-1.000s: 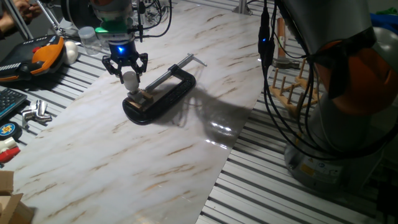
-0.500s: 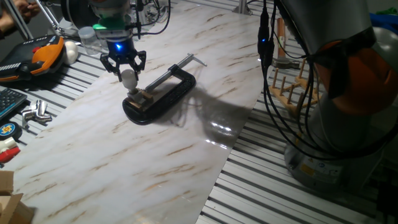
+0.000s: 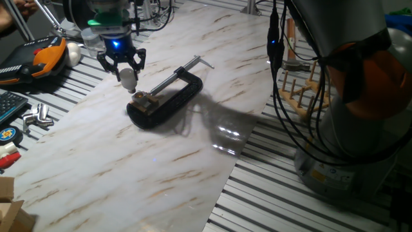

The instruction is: Take out the light bulb by rotating it

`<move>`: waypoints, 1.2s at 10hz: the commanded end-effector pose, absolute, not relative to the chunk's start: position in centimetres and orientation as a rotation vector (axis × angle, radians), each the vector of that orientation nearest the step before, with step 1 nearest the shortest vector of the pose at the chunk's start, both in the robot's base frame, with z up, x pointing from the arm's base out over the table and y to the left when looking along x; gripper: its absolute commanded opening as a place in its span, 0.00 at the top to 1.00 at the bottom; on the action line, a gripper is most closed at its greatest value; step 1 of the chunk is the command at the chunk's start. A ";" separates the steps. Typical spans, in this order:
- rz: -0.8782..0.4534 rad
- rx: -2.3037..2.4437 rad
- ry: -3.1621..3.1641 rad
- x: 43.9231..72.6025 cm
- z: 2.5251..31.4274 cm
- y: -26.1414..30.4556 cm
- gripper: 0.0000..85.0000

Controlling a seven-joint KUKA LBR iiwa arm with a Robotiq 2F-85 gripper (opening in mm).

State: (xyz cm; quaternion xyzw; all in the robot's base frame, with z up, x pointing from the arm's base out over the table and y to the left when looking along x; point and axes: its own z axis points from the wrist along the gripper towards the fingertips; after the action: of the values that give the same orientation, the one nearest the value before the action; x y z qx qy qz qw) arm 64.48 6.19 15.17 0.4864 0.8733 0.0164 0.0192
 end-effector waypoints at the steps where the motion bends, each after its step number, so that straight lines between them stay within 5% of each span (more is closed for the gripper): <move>1: 0.052 1.517 2.703 64.5 15.2 6.7 1.00; 12: 0.081 1.634 2.554 64.2 11.7 11.6 1.00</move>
State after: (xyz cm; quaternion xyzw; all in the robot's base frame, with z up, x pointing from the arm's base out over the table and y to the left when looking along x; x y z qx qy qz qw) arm 64.18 11.66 11.68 0.5389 0.8402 0.0262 0.0546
